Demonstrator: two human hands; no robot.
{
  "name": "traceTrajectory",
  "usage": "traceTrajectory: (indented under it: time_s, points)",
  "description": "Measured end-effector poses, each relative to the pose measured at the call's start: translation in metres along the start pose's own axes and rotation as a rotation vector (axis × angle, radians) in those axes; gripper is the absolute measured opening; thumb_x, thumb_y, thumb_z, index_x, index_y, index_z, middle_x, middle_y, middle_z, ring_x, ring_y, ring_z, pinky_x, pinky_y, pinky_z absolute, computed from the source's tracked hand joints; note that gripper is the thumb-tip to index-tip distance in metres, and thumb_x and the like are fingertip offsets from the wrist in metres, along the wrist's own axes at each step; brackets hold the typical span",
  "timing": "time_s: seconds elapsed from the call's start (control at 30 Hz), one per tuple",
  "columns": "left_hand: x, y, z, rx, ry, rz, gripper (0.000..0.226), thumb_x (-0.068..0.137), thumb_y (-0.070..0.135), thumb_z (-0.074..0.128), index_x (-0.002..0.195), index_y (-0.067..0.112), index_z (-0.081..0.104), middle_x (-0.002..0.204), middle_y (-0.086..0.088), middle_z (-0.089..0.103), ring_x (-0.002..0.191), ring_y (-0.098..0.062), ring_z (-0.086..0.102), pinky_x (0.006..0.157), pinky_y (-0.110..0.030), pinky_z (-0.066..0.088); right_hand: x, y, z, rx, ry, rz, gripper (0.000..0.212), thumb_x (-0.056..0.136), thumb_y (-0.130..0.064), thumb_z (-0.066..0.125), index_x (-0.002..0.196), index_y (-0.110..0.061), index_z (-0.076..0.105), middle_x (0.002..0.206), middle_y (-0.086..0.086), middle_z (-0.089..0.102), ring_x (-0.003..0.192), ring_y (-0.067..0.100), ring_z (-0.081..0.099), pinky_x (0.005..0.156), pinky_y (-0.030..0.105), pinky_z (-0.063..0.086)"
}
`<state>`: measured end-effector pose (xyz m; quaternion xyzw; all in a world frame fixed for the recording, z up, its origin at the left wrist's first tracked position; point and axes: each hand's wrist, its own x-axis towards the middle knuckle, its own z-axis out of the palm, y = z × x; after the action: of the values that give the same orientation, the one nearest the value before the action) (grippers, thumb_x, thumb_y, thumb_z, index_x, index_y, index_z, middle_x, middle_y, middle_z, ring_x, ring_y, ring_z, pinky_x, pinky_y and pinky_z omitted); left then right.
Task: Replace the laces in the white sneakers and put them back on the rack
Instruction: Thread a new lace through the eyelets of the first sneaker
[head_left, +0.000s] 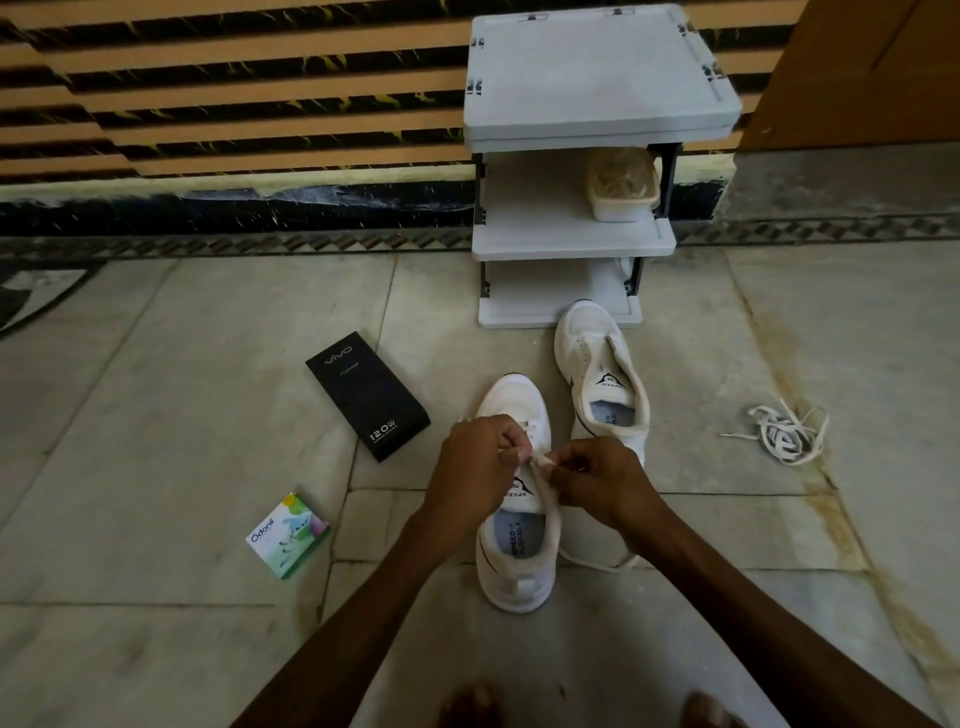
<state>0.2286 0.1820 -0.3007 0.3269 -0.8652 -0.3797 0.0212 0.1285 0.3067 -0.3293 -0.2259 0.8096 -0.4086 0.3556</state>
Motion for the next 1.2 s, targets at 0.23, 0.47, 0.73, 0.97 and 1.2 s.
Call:
traceTrajectory:
  time_s: [0.23, 0.47, 0.73, 0.97, 1.2]
  points:
    - [0.0, 0.003, 0.017, 0.064, 0.109, -0.024, 0.023, 0.084, 0.024, 0.07, 0.103, 0.029, 0.058, 0.099, -0.002, 0.068, 0.092, -0.019, 0.064, 0.079, -0.036, 0.057, -0.002, 0.002, -0.005, 0.233, -0.052, 0.093, 0.007, 0.088, -0.009, 0.067, 0.089, -0.007, 0.074, 0.091, 0.013, 0.073, 0.092, 0.027, 0.07, 0.082, 0.037, 0.059]
    - [-0.002, 0.012, 0.02, 0.263, 0.09, 0.034, 0.036, 0.088, 0.021, 0.066, 0.118, 0.016, 0.047, 0.108, -0.006, 0.067, 0.104, -0.021, 0.063, 0.1, -0.037, 0.049, -0.003, 0.002, -0.003, 0.281, -0.046, 0.102, 0.007, 0.089, -0.007, 0.066, 0.09, -0.006, 0.073, 0.094, 0.015, 0.072, 0.094, 0.03, 0.069, 0.082, 0.037, 0.059]
    - [-0.004, 0.017, 0.028, 0.281, 0.109, 0.006, 0.06, 0.089, 0.027, 0.067, 0.136, 0.011, 0.034, 0.123, -0.01, 0.06, 0.114, -0.024, 0.06, 0.101, -0.038, 0.049, -0.005, 0.008, 0.003, 0.117, 0.048, -0.072, 0.007, 0.087, -0.013, 0.07, 0.084, -0.018, 0.073, 0.082, -0.002, 0.072, 0.078, 0.014, 0.07, 0.076, 0.031, 0.06]
    - [-0.006, 0.017, 0.022, 0.16, 0.094, -0.047, 0.05, 0.089, 0.024, 0.066, 0.128, 0.009, 0.038, 0.126, -0.012, 0.059, 0.114, -0.026, 0.06, 0.095, -0.037, 0.052, -0.006, 0.006, 0.002, -0.022, 0.02, -0.226, 0.013, 0.087, -0.017, 0.07, 0.099, -0.016, 0.075, 0.088, -0.007, 0.071, 0.079, 0.005, 0.067, 0.077, 0.023, 0.057]
    - [-0.002, 0.012, 0.025, 0.27, 0.16, 0.101, 0.034, 0.087, 0.009, 0.06, 0.114, 0.005, 0.041, 0.09, -0.017, 0.061, 0.084, -0.036, 0.063, 0.07, -0.037, 0.052, -0.006, 0.007, 0.012, -0.208, 0.12, -0.294, 0.016, 0.09, -0.02, 0.066, 0.102, -0.015, 0.075, 0.095, -0.003, 0.074, 0.071, -0.001, 0.061, 0.067, 0.006, 0.045]
